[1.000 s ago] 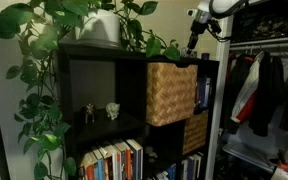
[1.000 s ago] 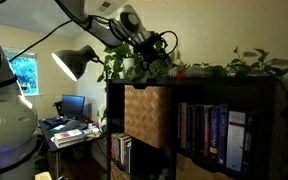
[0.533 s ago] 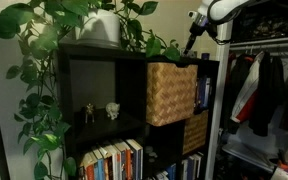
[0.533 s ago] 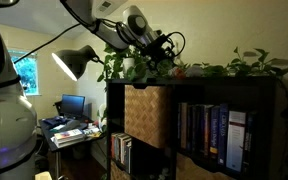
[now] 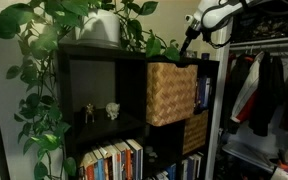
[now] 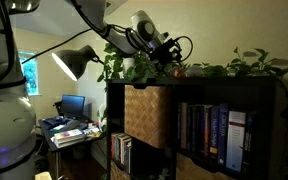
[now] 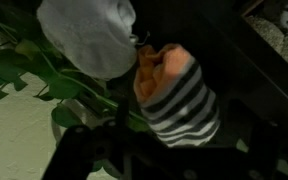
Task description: Pull out the upper storage box, put the plush toys in it and push it back in
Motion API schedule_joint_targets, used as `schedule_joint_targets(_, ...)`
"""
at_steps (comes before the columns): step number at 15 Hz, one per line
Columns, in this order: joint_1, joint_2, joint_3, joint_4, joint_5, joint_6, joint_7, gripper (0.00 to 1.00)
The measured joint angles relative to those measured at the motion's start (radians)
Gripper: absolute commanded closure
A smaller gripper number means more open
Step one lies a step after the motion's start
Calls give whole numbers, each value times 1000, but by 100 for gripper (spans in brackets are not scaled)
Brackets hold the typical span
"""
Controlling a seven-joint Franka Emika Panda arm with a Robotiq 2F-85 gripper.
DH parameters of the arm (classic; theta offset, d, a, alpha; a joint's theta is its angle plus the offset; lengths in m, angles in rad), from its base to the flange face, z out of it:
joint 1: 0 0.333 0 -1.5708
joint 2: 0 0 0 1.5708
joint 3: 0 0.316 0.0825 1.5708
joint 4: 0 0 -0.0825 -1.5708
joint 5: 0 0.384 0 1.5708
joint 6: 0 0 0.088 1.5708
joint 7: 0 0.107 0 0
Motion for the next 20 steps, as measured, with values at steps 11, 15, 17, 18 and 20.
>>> schedule_joint_targets(11, -5, 54, 2, 40, -12, 18, 6, 78)
schedule_joint_targets(15, -2, 32, 18, 40, -34, -13, 14, 87)
schedule_joint_targets(17, 2, 7, 32, 39, -35, -54, 14, 86)
schedule_joint_targets(18, 9, -9, 37, 38, -34, -83, 14, 86)
schedule_joint_targets(20, 27, -44, 49, 33, -26, -155, 14, 86)
